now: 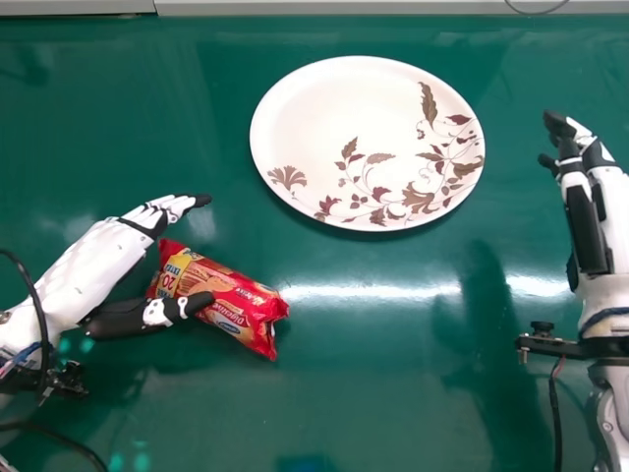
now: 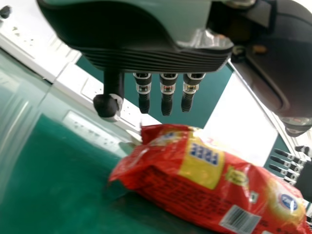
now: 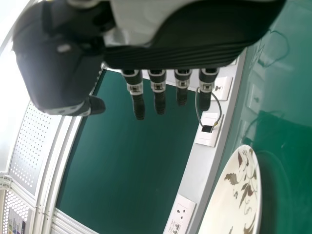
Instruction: Pick up biscuit and place it in the plate
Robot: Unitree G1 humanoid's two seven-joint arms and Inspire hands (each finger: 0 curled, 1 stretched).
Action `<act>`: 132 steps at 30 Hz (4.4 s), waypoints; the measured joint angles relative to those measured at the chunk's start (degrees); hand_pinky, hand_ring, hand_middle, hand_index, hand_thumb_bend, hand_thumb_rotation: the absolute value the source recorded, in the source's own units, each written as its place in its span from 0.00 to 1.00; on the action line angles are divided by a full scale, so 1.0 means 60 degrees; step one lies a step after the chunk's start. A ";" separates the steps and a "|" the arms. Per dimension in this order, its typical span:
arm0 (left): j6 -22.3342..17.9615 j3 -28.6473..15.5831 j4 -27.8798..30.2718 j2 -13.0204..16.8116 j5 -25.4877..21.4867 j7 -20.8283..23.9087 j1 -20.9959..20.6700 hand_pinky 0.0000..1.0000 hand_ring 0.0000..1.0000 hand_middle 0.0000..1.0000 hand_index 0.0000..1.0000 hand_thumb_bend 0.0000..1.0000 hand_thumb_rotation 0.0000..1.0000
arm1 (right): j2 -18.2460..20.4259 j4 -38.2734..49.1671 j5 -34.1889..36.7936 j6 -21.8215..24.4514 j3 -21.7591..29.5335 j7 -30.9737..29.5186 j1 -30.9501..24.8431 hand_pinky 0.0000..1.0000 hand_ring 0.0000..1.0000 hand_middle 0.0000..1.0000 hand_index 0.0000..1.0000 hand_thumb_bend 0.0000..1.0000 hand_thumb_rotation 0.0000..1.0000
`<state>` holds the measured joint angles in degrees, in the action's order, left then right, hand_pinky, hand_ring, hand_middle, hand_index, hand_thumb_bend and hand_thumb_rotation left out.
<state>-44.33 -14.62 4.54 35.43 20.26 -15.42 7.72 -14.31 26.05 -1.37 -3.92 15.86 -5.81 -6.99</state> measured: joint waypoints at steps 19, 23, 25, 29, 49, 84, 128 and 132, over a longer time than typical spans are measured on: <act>-0.0482 0.0667 -0.0143 0.1221 0.0401 -0.0183 -0.0396 0.00 1.00 1.00 1.00 1.00 0.57 | -0.0253 0.0009 0.0074 0.0227 0.0123 -0.0039 0.0057 0.97 0.98 0.99 0.92 0.44 0.30; -0.0454 0.0686 -0.0089 0.1561 0.0514 -0.0373 -0.0385 0.00 1.00 1.00 1.00 1.00 0.54 | -0.0279 0.0028 0.0073 0.0315 0.0164 -0.0039 0.0057 0.96 0.98 0.99 0.92 0.44 0.31; -0.0449 0.0703 -0.0087 0.1680 0.0568 -0.0450 -0.0375 0.00 1.00 1.00 1.00 1.00 0.52 | -0.0299 0.0029 0.0073 0.0346 0.0194 -0.0039 0.0057 0.97 0.98 0.98 0.92 0.44 0.32; -0.0450 0.0730 -0.0080 0.1782 0.0593 -0.0496 -0.0365 0.00 1.00 1.00 1.00 1.00 0.53 | -0.0308 0.0048 0.0076 0.0395 0.0274 -0.0039 0.0056 0.99 0.98 0.99 0.93 0.45 0.31; -0.0466 0.1272 0.0154 0.2553 0.3007 0.0157 -0.1387 0.00 1.00 1.00 1.00 1.00 0.41 | -0.0374 0.0110 0.0096 0.0570 0.0347 -0.0174 0.0186 0.98 0.98 0.98 0.92 0.45 0.36; 0.1749 0.4380 -0.0481 0.2277 0.6491 0.4848 -0.3151 0.00 0.00 0.02 0.47 0.51 0.06 | -0.0344 0.0692 -0.0450 0.0395 0.0750 0.0275 -0.0173 0.80 0.87 0.89 0.83 0.49 0.44; 0.1509 0.3035 -0.0821 -0.0186 0.4865 0.5950 -0.4459 0.44 0.44 0.47 0.48 0.47 0.00 | -0.0355 -0.0044 -0.0072 0.0396 0.0499 0.0014 0.0635 0.88 0.91 0.91 0.86 0.48 0.35; 0.1675 0.3232 -0.1160 -0.0405 0.4962 0.5986 -0.5002 0.44 0.41 0.43 0.51 0.46 0.00 | -0.0355 0.0000 -0.0067 0.0493 0.0498 -0.0001 0.0636 0.88 0.91 0.91 0.86 0.47 0.33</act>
<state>-34.28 4.77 -2.42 33.00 50.03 20.49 -22.29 -16.44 26.05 -1.78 -0.96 18.85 -5.81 -3.17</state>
